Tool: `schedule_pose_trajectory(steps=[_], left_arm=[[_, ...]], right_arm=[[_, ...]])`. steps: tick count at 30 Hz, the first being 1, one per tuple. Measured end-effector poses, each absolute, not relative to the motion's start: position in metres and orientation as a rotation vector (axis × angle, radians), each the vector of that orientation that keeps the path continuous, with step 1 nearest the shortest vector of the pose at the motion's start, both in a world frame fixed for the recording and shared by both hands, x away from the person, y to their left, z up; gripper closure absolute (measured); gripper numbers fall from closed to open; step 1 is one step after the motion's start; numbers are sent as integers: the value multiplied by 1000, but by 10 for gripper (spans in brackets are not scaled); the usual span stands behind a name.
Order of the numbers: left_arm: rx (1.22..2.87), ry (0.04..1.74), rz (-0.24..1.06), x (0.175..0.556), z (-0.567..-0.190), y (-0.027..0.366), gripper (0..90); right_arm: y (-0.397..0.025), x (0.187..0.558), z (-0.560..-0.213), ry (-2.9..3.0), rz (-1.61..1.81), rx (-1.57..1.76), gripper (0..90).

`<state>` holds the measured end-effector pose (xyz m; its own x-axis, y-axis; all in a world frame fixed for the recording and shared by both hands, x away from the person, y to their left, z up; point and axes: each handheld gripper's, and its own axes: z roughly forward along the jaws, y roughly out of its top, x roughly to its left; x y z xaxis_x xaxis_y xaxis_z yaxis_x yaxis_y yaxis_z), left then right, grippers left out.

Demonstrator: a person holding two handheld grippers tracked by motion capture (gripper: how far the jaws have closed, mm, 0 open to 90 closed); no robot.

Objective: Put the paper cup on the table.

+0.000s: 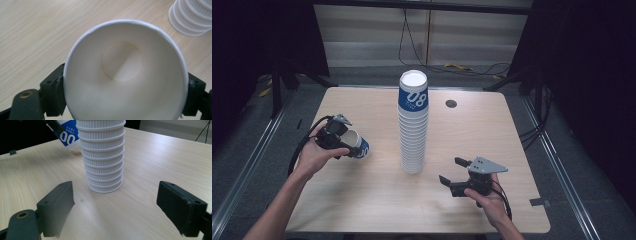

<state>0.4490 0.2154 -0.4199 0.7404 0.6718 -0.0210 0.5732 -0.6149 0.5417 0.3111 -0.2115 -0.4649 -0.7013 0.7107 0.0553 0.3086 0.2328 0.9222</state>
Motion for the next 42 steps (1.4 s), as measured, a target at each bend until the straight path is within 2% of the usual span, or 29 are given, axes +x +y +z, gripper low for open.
schedule_pose_trajectory(steps=[1, 8, 18, 37, 42], left_arm=[[2455, 914, 224, 451, -420, 215, 166], [2589, 919, 275, 456, -429, 207, 159], [2644, 958, 316, 460, -431, 198, 141], [2610, 983, 247, 466, -452, 202, 162], [2574, 949, 293, 463, -452, 206, 161]], right_arm=[[-211, 311, -465, 2139, 1462, 937, 145], [-210, 313, -466, 2147, 1465, 936, 146], [-212, 313, -465, 2149, 1459, 936, 147], [-213, 312, -464, 2138, 1452, 925, 146], [-212, 312, -465, 2147, 1443, 921, 145]])
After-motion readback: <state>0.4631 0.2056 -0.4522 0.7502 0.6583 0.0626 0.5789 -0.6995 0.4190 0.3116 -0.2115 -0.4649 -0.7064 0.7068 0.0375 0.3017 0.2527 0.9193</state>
